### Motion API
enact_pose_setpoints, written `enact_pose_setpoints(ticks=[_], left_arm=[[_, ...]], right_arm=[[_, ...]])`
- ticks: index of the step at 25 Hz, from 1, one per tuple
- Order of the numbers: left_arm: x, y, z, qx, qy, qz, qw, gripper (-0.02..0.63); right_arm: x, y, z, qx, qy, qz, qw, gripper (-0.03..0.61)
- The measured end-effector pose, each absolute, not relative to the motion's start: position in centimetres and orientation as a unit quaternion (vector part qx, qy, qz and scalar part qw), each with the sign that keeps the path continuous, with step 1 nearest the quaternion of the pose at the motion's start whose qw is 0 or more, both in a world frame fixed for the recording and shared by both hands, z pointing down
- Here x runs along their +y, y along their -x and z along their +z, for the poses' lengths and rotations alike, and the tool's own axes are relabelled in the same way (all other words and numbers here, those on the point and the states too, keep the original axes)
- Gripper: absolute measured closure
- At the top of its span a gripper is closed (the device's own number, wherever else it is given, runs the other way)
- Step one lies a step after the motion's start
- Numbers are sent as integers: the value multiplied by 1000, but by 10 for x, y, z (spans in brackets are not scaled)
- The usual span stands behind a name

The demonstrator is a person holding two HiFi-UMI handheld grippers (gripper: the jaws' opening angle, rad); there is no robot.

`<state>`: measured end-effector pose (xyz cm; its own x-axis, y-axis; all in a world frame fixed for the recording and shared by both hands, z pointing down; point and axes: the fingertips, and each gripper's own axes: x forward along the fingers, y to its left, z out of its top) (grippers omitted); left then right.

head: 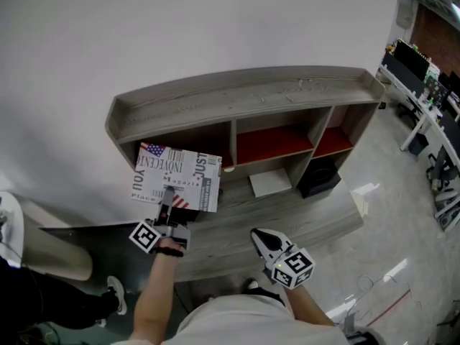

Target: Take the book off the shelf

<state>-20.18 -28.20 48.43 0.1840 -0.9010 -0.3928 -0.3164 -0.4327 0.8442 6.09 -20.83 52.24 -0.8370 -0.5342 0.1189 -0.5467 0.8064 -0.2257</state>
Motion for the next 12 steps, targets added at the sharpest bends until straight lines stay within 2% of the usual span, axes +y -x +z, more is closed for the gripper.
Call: enact_pose_setpoints(ticks=[12], left_arm=[[-234, 209, 471, -445, -740, -413, 292, 452]], right_arm=[[-188, -18, 523, -965, -227, 126, 45, 557]])
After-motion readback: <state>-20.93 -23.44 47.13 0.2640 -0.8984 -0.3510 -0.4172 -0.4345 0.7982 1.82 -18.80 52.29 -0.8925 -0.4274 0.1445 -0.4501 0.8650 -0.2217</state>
